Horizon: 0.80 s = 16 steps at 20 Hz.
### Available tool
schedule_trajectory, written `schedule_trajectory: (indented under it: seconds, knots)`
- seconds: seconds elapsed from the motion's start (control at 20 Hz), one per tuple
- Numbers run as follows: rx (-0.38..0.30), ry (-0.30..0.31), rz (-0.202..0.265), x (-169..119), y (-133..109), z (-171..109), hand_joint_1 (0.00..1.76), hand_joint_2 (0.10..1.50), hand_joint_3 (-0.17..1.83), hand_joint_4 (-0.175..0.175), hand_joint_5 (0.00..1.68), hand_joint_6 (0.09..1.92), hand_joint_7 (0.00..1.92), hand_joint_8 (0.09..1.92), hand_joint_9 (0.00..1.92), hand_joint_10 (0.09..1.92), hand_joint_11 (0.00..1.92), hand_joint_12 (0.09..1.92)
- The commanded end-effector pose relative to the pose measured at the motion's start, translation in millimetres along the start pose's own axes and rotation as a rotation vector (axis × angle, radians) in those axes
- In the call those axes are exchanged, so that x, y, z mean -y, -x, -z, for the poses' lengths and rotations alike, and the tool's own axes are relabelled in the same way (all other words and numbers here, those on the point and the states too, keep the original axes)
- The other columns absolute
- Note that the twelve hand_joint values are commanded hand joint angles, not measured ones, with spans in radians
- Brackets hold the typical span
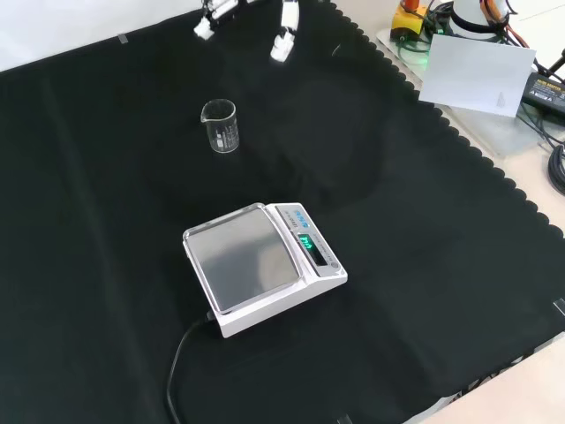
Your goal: Pick up the beaker.
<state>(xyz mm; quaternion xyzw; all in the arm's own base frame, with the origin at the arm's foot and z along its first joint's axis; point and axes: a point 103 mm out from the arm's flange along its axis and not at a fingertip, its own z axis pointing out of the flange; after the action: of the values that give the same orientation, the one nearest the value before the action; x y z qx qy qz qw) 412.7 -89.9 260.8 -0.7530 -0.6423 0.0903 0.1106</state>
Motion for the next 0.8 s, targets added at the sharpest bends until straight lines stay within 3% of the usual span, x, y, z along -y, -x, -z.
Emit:
schedule_trajectory:
  seconds: [0.05,0.8]
  knots:
    - [0.002,-0.019,0.026,-25.4,-12.9,-18.4,0.75,0.58,0.29,0.025,0.16,0.09,0.02,0.72,0.12,0.92,0.0,1.38]
    - [0.011,-0.07,0.042,-65.7,-23.3,-51.4,0.74,0.59,0.29,0.028,0.15,0.09,0.02,0.71,0.12,0.93,0.0,1.37]
